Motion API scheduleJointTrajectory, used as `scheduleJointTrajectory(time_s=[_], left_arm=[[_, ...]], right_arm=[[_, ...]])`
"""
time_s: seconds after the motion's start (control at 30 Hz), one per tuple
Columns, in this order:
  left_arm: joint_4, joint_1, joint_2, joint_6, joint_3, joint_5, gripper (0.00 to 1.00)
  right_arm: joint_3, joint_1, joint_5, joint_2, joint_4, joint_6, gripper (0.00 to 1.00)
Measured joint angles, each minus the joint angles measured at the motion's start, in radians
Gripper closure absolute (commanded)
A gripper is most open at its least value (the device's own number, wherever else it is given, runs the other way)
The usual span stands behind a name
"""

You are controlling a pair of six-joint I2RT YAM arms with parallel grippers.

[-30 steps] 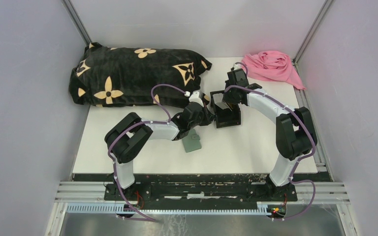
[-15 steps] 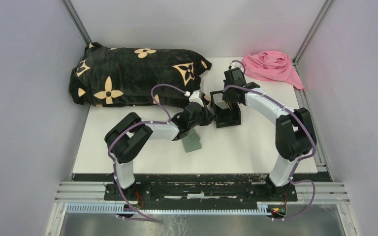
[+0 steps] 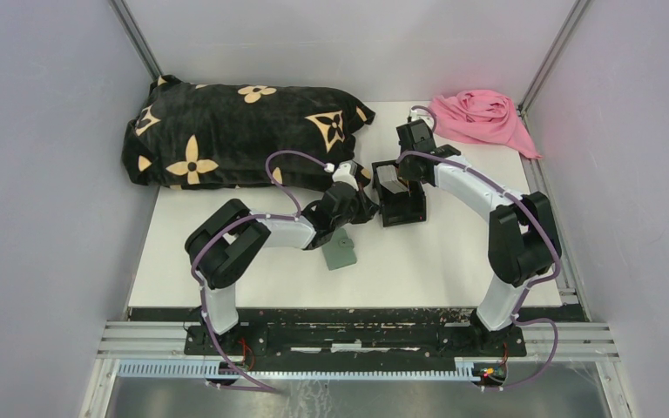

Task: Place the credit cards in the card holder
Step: Pick up the credit card from the storage box.

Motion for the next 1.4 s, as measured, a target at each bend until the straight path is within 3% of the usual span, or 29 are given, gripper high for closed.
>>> scheduleJointTrajectory(time_s=[0.4,0.6,0.8,0.93,1.1,1.4], left_arm=[[-0.020,0.000,-0.005,0.000,-0.022,-0.039,0.97],[-0.071,0.006,-0.063,0.000,-0.032,-0.084,0.89],[-0.090,0.007,-0.192,0.002,-0.078,-0.121,0.66],[-0.061,0.007,-0.319,0.013,-0.174,-0.116,0.50],[0.042,0.009,-0.455,0.051,-0.294,-0.023,0.39],[0.180,0.010,-0.537,0.068,-0.375,0.311,0.36]], right_arm=[[0.000,0.008,0.060,-0.027,-0.043,-0.033,0.99],[0.000,0.046,0.085,-0.113,-0.068,-0.055,0.99],[-0.003,0.105,0.093,-0.244,-0.109,-0.071,0.99],[-0.077,0.148,0.048,-0.417,-0.131,-0.074,0.99],[-0.194,0.173,-0.077,-0.678,-0.192,-0.056,0.99],[-0.340,0.177,-0.346,-0.915,-0.298,0.001,0.99]])
